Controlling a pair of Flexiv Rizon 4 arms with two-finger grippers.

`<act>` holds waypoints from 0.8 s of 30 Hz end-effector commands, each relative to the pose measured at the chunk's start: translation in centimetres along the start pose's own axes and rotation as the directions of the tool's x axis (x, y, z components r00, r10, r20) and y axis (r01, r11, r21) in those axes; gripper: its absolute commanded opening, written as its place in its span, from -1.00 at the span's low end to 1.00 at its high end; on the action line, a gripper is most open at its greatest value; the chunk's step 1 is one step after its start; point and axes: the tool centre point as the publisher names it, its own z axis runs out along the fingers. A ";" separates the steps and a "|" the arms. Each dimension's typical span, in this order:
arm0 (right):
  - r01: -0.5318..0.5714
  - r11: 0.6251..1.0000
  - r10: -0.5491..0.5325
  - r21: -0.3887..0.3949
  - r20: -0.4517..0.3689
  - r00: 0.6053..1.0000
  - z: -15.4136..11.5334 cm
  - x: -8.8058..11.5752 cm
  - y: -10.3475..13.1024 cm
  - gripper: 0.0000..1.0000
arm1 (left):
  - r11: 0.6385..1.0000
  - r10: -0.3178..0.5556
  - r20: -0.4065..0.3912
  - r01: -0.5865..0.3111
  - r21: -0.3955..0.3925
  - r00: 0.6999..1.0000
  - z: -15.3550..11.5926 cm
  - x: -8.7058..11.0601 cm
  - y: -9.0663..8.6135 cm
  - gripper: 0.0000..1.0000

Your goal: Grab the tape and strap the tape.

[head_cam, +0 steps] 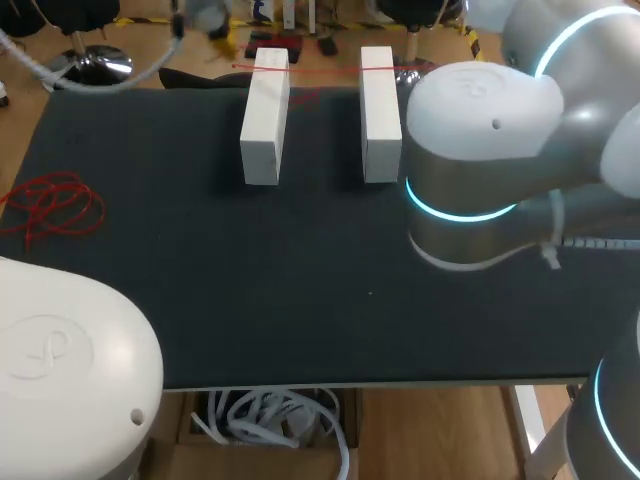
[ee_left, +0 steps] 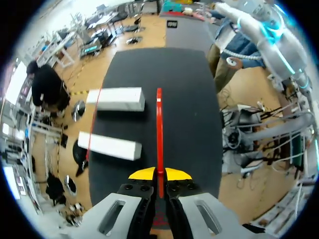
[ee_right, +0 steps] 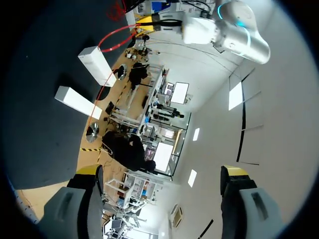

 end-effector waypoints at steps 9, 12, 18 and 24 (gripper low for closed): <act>0.003 1.000 -0.003 -0.031 -0.007 1.000 -0.2 -0.3 -0.4 1.00 | 0.940 -0.248 -0.001 0.240 -0.241 0.969 7.3 -0.4 17.8 -1.00; 0.003 1.000 -0.003 -0.031 -0.007 1.000 -0.2 -0.3 -0.4 1.00 | 0.919 -0.306 0.001 0.295 -0.262 0.952 8.8 -0.6 21.0 -1.00; 0.003 1.000 -0.003 -0.031 -0.007 1.000 -0.2 -0.3 -0.4 1.00 | 0.877 -0.381 -0.013 0.358 -0.321 0.924 10.2 -0.7 25.4 -1.00; 0.003 1.000 -0.003 -0.031 -0.007 1.000 -0.2 -0.3 -0.4 1.00 | 0.815 -0.455 -0.017 0.408 -0.412 0.890 10.9 -1.2 28.7 -1.00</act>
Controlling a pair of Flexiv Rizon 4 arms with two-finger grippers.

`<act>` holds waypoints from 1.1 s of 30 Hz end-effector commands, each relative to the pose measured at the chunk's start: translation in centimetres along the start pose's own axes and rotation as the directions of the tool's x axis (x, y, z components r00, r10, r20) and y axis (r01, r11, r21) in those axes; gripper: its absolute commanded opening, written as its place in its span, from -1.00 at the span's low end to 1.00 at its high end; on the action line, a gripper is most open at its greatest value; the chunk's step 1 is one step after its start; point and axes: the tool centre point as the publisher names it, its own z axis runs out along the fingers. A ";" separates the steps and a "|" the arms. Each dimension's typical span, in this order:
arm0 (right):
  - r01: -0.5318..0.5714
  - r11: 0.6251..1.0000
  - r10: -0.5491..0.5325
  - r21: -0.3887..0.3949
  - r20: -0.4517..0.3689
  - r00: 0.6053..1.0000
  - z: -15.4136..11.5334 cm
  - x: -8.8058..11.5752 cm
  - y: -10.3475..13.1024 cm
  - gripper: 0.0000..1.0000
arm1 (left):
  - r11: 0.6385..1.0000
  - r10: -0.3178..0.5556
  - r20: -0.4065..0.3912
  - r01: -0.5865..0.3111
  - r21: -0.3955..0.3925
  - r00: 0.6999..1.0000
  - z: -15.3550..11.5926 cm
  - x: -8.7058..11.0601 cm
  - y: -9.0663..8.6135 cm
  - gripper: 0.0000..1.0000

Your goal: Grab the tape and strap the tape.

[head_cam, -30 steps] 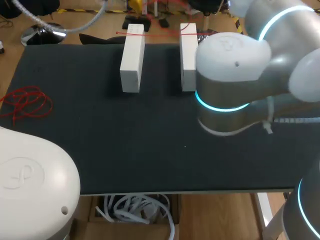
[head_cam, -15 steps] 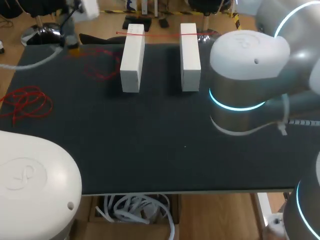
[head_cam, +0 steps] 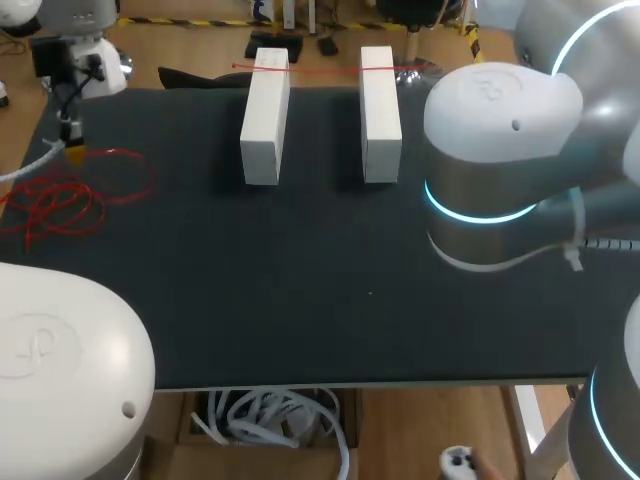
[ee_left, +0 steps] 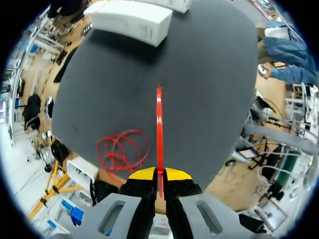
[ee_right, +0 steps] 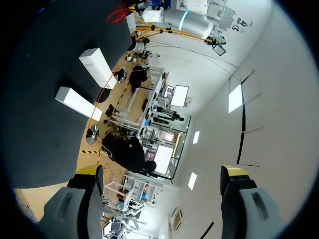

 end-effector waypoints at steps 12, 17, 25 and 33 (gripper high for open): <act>0.003 1.000 -0.003 -0.004 -0.006 1.000 -0.1 -0.2 -0.2 1.00 | 0.975 -0.213 -0.071 0.207 -0.086 0.974 2.4 -4.3 4.4 -1.00; 0.003 1.000 -0.003 -0.004 -0.006 1.000 -0.1 -0.2 -0.2 1.00 | 0.968 -0.235 -0.111 0.222 -0.113 0.966 2.6 -4.4 5.1 0.72; 0.003 1.000 -0.003 -0.004 -0.006 1.000 -0.1 -0.2 -0.2 1.00 | 0.970 -0.227 -0.114 0.214 -0.116 0.967 2.5 -4.4 5.1 1.00; 0.003 1.000 -0.003 -0.004 -0.006 1.000 -0.1 -0.2 -0.2 1.00 | 0.970 -0.227 -0.114 0.214 -0.116 0.967 2.5 -4.4 5.1 1.00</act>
